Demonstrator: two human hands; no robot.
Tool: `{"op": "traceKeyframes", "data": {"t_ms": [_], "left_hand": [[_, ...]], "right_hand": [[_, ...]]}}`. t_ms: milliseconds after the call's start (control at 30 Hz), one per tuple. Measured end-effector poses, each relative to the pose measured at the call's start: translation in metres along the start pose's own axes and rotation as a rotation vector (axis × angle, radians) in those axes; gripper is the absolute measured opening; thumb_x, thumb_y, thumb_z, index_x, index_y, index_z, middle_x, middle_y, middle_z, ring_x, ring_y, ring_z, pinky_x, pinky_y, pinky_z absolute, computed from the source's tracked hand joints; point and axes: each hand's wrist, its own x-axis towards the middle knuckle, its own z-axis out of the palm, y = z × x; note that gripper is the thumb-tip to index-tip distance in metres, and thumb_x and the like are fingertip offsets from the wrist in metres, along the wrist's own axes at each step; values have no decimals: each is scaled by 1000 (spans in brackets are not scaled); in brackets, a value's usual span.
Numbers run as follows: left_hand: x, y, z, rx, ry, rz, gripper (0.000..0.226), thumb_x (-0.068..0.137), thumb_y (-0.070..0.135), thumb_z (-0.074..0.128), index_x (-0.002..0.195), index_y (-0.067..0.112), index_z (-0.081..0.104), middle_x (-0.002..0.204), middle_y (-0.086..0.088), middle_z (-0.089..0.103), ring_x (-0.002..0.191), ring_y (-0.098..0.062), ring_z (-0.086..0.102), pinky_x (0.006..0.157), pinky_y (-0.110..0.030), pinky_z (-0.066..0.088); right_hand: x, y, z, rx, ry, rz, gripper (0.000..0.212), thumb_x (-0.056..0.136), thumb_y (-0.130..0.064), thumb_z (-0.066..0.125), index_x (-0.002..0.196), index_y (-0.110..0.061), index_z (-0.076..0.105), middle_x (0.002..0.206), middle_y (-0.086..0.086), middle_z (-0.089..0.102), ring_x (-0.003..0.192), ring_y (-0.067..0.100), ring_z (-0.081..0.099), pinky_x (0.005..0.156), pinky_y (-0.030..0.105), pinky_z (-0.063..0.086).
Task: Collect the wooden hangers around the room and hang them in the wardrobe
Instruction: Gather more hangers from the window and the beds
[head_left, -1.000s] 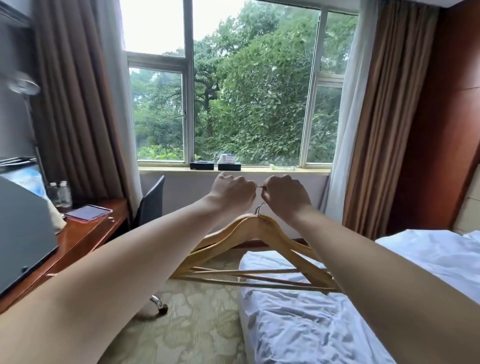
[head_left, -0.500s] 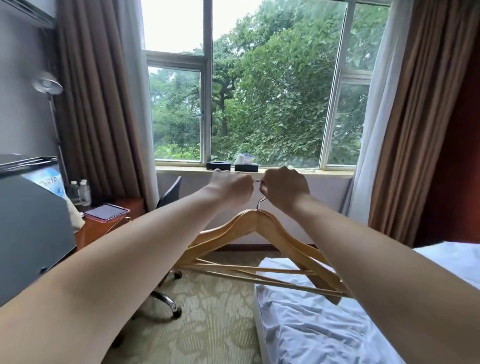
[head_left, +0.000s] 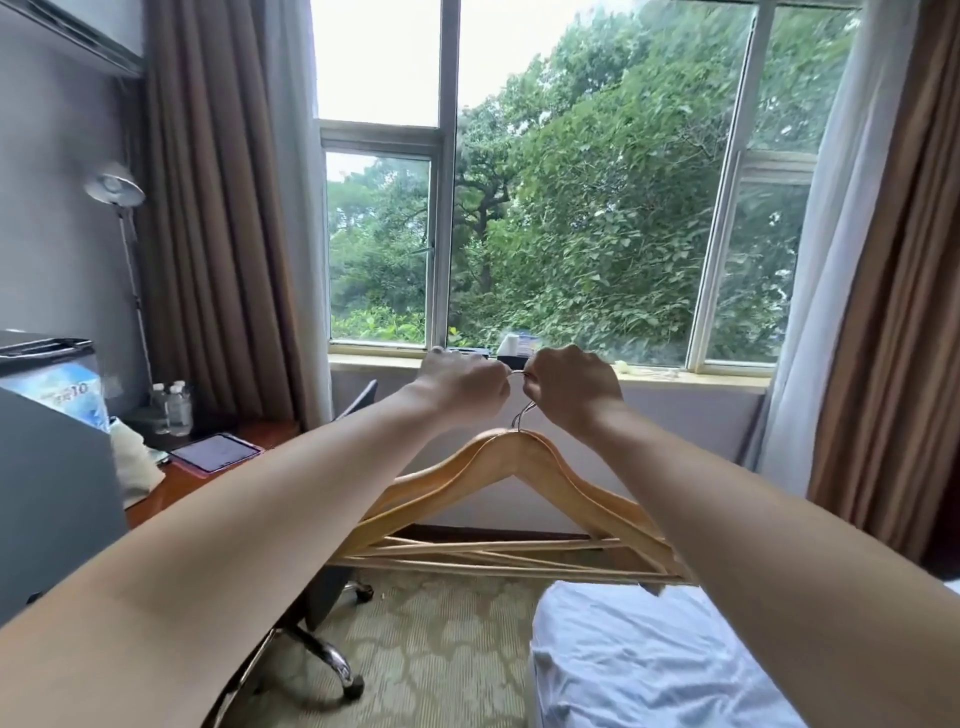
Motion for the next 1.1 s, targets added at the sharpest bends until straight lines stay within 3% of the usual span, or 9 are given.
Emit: {"op": "traceKeyframes", "data": {"t_ms": [233, 367, 500, 633, 800, 1100], "left_hand": [[50, -15, 36, 37, -36, -57, 33, 101, 29, 26, 78, 17, 47, 63, 2, 43, 55, -15, 40, 52, -28, 22], [72, -30, 59, 31, -65, -68, 29, 100, 30, 27, 86, 20, 49, 73, -1, 48, 69, -21, 48, 60, -29, 30], [96, -50, 89, 50, -82, -77, 33, 101, 30, 26, 94, 19, 57, 82, -3, 56, 71, -22, 51, 62, -29, 31], [127, -75, 123, 39, -78, -53, 29, 101, 31, 27, 85, 21, 50, 93, -7, 66, 79, -25, 58, 63, -30, 34], [167, -116, 161, 42, -52, 0, 31, 101, 29, 27, 77, 18, 46, 74, -3, 54, 66, -21, 48, 58, -28, 32], [240, -189, 216, 44, -2, 59, 33, 100, 28, 28, 71, 17, 41, 63, 3, 43, 64, -21, 49, 50, -26, 23]], "right_hand": [[59, 21, 42, 24, -26, -41, 21, 94, -25, 51, 97, -10, 66, 96, 16, 67, 92, 33, 65, 77, 36, 51], [88, 21, 69, 36, -32, -62, 21, 95, -22, 50, 102, -10, 66, 98, 13, 67, 93, 33, 66, 80, 37, 52], [119, 20, 98, 28, -52, -85, 20, 95, -21, 49, 100, -11, 66, 97, 13, 67, 92, 33, 65, 73, 34, 47], [155, 16, 128, 1, -72, -81, 20, 95, -21, 48, 101, -12, 65, 98, 12, 67, 92, 33, 65, 70, 33, 44], [206, 7, 165, -44, -44, -94, 20, 97, -19, 44, 103, -10, 61, 99, 11, 66, 92, 31, 65, 74, 35, 48], [304, -13, 224, -112, 14, -33, 19, 96, -12, 44, 95, -12, 62, 94, 9, 66, 88, 29, 65, 74, 36, 51]]}}
